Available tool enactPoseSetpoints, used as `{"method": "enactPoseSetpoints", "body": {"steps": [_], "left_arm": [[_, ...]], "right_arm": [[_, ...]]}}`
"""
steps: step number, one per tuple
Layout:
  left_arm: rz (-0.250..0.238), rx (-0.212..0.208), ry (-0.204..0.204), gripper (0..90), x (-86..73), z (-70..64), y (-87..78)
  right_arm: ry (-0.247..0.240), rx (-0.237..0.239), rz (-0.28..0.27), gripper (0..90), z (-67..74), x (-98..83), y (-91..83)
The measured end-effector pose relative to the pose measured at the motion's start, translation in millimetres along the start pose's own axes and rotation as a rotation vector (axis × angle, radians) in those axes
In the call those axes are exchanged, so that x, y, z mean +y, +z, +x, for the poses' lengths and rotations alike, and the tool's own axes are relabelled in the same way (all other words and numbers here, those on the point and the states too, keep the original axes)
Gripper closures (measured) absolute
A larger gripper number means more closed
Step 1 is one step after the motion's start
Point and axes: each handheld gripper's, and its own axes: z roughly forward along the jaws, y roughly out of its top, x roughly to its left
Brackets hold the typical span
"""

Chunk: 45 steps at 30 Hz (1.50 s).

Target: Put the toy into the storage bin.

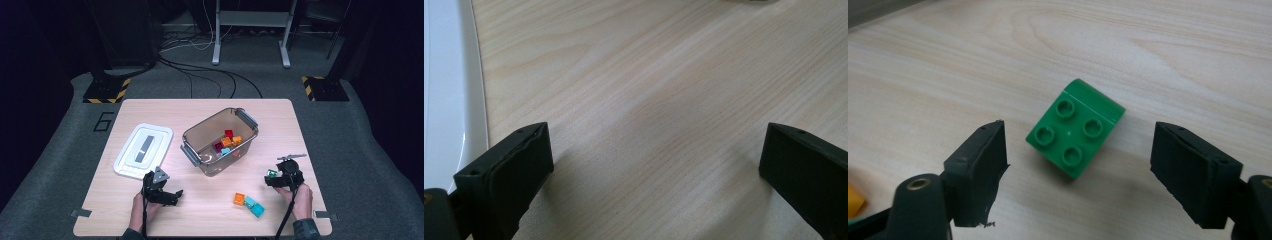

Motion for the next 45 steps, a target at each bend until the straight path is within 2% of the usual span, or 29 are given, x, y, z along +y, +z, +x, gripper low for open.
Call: {"method": "enactPoseSetpoints", "body": {"steps": [2, 5, 17, 21, 33, 45], "left_arm": [[0.0, 0.0, 0.0, 0.6, 0.0, 0.0, 0.0], [0.0, -0.001, -0.002, 0.7, -0.1, -0.2, 0.0], [0.0, 0.0, -0.001, 0.7, 0.0, -0.1, 0.0], [0.0, 0.0, 0.001, 0.7, 0.0, 0.0, 0.0], [-0.002, -0.001, -0.003, 0.7, -0.1, -0.3, 0.1], [-0.001, -0.001, -0.003, 0.8, -0.1, -0.3, 0.0]], "right_arm": [[0.015, -0.011, 0.003, 23.6, 3.0, 3.0, 7.0], [0.018, -0.039, 0.023, 34.8, 3.4, 5.0, 14.5], [0.004, -0.041, 0.009, 56.9, -5.1, 1.1, 11.4], [-0.028, -0.042, -0.008, 58.1, -6.7, 0.1, 12.0], [-0.053, -0.021, -0.035, 58.6, -8.9, 3.1, 4.1], [-0.103, -0.015, -0.095, 58.6, -4.5, 23.0, -19.9]]}}
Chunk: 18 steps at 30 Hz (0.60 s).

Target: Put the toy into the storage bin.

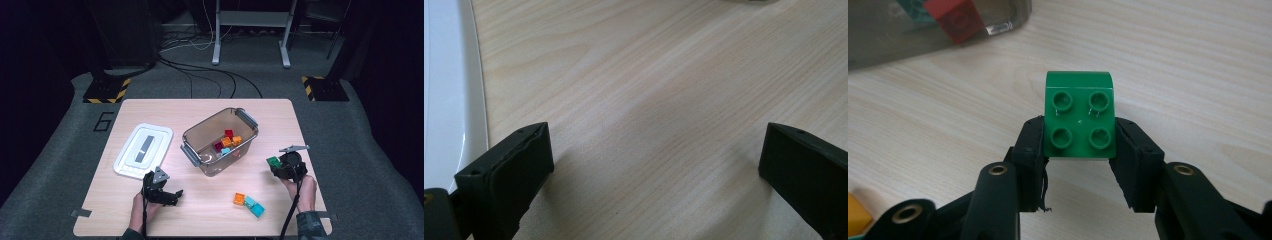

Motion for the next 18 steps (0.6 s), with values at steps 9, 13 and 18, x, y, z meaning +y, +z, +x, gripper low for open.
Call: {"method": "enactPoseSetpoints", "body": {"steps": [9, 13, 18], "left_arm": [[-0.004, -0.001, -0.001, 0.9, -0.1, 0.0, 0.2], [0.0, 0.0, 0.001, 0.9, 0.0, 0.1, 0.0], [0.0, -0.001, 0.0, 0.8, 0.0, 0.1, 0.0]], "right_arm": [[-0.032, -0.007, -0.027, 58.6, 3.7, 18.2, -15.2], [-0.04, -0.011, -0.036, 58.6, 4.6, 25.4, -20.6], [-0.054, -0.017, -0.055, 58.6, 5.0, 35.7, -29.4]]}}
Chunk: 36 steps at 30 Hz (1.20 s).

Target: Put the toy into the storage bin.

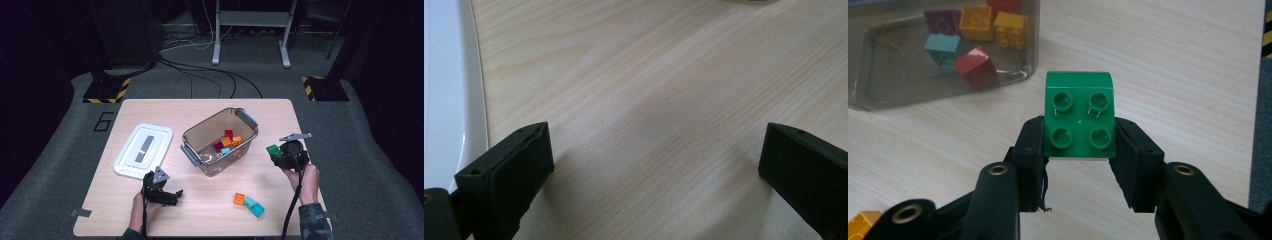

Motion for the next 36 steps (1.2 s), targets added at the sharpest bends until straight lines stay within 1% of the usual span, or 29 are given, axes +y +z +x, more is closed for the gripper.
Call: {"method": "enactPoseSetpoints", "body": {"steps": [2, 6, 7, 8, 10, 11, 13, 17, 19, 20, 21, 22, 26, 28, 30, 31, 32, 33, 35, 36], "left_arm": [[0.0, 0.0, 0.001, 0.8, 0.0, 0.1, 0.0], [-0.001, 0.002, 0.004, 0.9, 0.1, 0.3, 0.0], [-0.001, 0.001, 0.003, 0.9, 0.1, 0.2, 0.1], [0.001, 0.003, 0.011, 0.9, 0.2, 0.8, -0.1], [0.001, 0.002, 0.01, 0.9, 0.3, 0.9, -0.1], [0.001, 0.002, 0.01, 0.9, 0.3, 0.9, -0.1], [0.001, 0.002, 0.01, 0.9, 0.3, 0.8, -0.1], [0.001, 0.002, 0.01, 0.9, 0.3, 0.9, -0.2], [0.001, 0.002, 0.01, 0.9, 0.3, 0.9, -0.1], [0.001, 0.002, 0.01, 0.9, 0.3, 0.9, -0.1], [0.001, 0.002, 0.01, 0.9, 0.3, 0.9, -0.1], [0.001, 0.002, 0.009, 0.9, 0.3, 0.8, -0.1], [0.001, 0.002, 0.009, 0.9, 0.3, 0.8, -0.1], [0.001, 0.002, 0.009, 0.9, 0.3, 0.7, -0.2], [0.001, 0.002, 0.009, 0.9, 0.3, 0.8, -0.2], [0.001, 0.002, 0.009, 0.9, 0.2, 0.7, -0.2], [0.001, 0.002, 0.009, 0.9, 0.3, 0.7, -0.2], [0.001, 0.002, 0.009, 1.0, 0.3, 0.8, -0.2], [0.0, 0.002, 0.009, 0.9, 0.3, 0.7, -0.2], [0.0, 0.002, 0.009, 1.0, 0.2, 0.7, -0.2]], "right_arm": [[-0.012, -0.005, -0.009, 58.6, -0.2, 4.9, -3.3], [-0.012, -0.011, -0.016, 58.6, 0.3, 14.0, -9.3], [-0.024, -0.012, -0.022, 58.6, 0.1, 17.2, -11.3], [-0.025, -0.013, -0.023, 58.6, 0.3, 19.1, -12.6], [-0.029, -0.015, -0.032, 58.6, 1.1, 24.7, -15.7], [-0.029, -0.015, -0.032, 58.6, 1.1, 24.7, -15.7], [-0.041, -0.016, -0.042, 58.6, 1.8, 32.5, -19.3], [-0.051, -0.015, -0.049, 58.6, 3.1, 42.5, -22.8], [-0.055, -0.015, -0.053, 58.6, 3.5, 44.7, -23.1], [-0.068, -0.014, -0.06, 58.7, 4.1, 49.3, -23.8], [-0.069, -0.012, -0.063, 58.6, 5.4, 53.2, -24.4], [-0.075, -0.008, -0.066, 58.6, 7.0, 58.6, -24.6], [-0.094, 0.003, -0.075, 58.6, 9.7, 68.8, -23.1], [-0.089, 0.01, -0.07, 58.7, 12.8, 74.0, -22.0], [-0.111, 0.014, -0.076, 58.6, 14.9, 79.5, -19.8], [-0.11, 0.016, -0.071, 58.6, 17.1, 81.9, -19.4], [-0.122, 0.017, -0.076, 58.6, 18.5, 85.3, -18.0], [-0.119, 0.021, -0.075, 58.6, 20.3, 87.7, -17.4], [-0.135, 0.029, -0.081, 58.7, 22.2, 92.3, -15.2], [-0.134, 0.027, -0.078, 58.6, 24.4, 94.5, -14.5]]}}
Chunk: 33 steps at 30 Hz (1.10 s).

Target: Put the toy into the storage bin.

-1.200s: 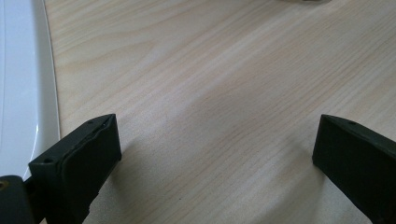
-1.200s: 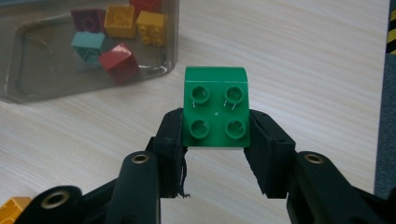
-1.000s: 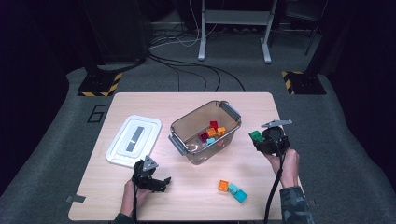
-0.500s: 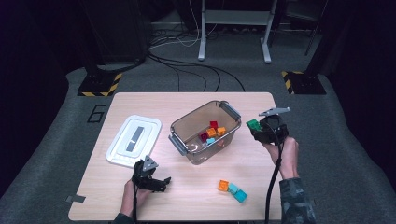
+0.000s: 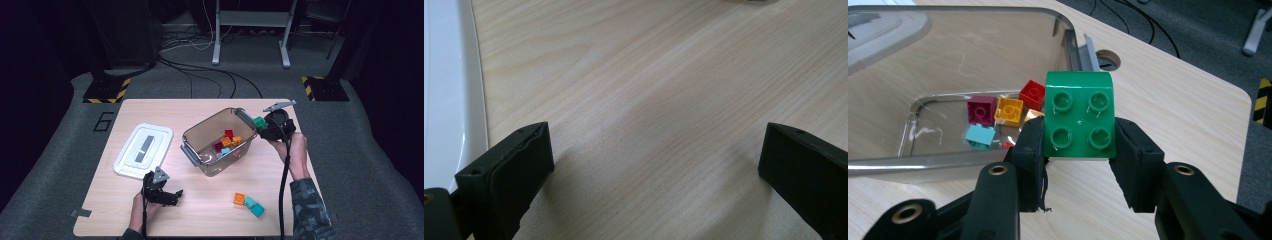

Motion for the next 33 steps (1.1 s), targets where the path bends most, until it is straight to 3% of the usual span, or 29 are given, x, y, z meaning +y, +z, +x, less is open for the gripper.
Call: {"method": "enactPoseSetpoints", "body": {"steps": [15, 31, 33], "left_arm": [[-0.002, 0.001, -0.003, 1.1, 0.0, -0.5, 0.0], [-0.002, 0.001, -0.004, 1.1, 0.0, -0.6, -0.1], [-0.002, 0.001, -0.004, 1.1, 0.0, -0.6, -0.2]], "right_arm": [[-0.038, 0.057, 0.037, 58.6, 19.6, 30.2, 37.3], [-0.074, 0.096, 0.116, 58.1, 30.0, 31.2, 68.8], [-0.076, 0.103, 0.112, 53.5, 29.7, 31.2, 67.6]]}}
